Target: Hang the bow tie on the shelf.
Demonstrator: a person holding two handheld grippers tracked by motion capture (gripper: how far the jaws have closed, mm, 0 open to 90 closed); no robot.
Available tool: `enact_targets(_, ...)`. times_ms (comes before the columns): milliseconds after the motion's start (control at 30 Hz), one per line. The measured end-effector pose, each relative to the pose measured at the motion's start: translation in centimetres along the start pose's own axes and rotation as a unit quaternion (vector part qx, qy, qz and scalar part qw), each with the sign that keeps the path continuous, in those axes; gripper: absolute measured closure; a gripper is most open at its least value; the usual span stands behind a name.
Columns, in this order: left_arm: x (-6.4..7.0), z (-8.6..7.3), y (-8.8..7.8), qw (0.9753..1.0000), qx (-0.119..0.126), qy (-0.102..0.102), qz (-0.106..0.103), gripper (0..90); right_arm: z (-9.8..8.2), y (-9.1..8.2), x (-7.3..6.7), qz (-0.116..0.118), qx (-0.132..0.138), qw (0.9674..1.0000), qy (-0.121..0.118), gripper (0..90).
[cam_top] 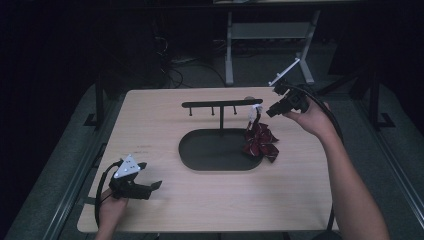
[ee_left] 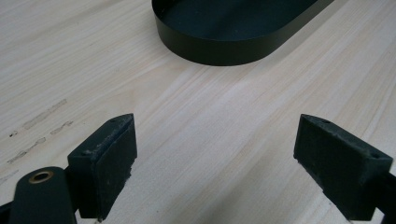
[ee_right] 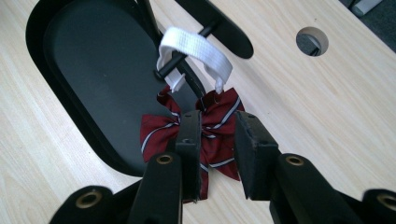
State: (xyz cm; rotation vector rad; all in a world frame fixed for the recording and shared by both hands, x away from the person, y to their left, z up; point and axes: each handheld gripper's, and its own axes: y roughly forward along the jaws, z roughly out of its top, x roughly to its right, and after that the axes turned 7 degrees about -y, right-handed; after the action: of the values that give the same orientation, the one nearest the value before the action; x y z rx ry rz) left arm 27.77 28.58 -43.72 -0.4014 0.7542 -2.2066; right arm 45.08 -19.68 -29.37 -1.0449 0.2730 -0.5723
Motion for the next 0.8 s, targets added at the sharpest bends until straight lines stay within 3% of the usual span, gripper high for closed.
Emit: enact_targets(800,0.2,-0.1,-0.1,1.0,0.002,0.0,0.001,13.2,-3.3,0.7,0.4,0.014,0.016,0.9992,0.033,66.9)
